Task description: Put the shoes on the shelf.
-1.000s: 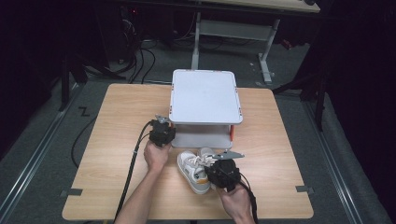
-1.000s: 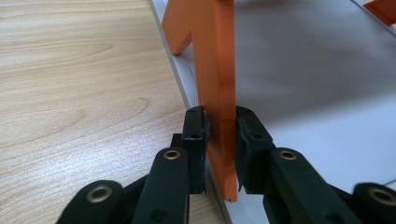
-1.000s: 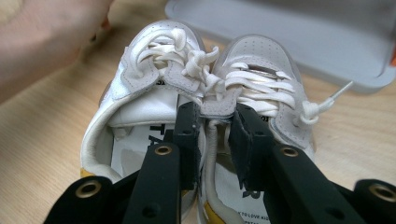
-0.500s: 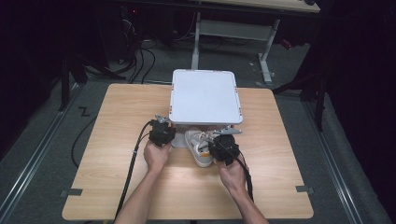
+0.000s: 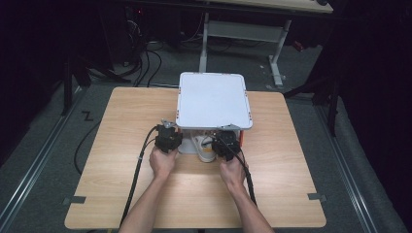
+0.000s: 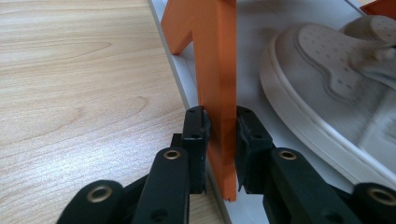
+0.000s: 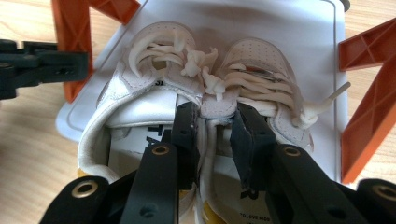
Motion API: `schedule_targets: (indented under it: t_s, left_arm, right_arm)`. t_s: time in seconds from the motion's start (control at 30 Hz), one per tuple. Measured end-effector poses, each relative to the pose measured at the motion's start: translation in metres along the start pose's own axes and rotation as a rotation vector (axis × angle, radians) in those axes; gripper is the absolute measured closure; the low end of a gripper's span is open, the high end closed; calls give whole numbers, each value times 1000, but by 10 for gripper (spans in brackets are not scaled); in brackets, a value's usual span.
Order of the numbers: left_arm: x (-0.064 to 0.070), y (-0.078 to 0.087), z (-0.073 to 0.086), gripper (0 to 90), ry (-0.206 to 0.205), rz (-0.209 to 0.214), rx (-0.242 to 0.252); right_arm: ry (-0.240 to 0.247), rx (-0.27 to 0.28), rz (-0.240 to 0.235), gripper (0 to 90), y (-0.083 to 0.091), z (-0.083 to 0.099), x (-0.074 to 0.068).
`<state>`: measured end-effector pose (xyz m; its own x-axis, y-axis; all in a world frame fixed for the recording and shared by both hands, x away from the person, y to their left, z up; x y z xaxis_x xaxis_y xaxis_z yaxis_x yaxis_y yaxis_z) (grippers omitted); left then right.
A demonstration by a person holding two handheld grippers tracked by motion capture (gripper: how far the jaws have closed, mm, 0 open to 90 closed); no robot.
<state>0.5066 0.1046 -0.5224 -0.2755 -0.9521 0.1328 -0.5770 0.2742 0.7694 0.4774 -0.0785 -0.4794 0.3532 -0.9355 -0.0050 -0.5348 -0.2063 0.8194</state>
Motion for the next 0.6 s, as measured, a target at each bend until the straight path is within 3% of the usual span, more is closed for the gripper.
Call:
schedule_targets:
  t_s: [0.23,0.37,0.6]
  left_arm:
    - [0,0,0,758,-2,-7,1]
    - [0,0,0,758,-3,-8,1]
    - [0,0,0,758,-3,-8,2]
  right_arm:
    - [37,11,34,602,-5,-2,-4]
    - [26,7,1,488,-3,-2,-2]
    - [27,11,-23,365,-1,-2,-2]
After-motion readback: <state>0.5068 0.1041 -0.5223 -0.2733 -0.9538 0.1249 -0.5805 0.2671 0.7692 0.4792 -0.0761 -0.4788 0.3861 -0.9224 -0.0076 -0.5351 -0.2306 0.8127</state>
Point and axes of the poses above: each handheld gripper's, and its own axes: y roughly backward along the jaws, z roughly out of its underside, x roughly to its right, the point moved 6 cm from there along -y, roughly forward along the jaws, and after that the axes turned 11 degrees about -x, right-handed, at the moved point
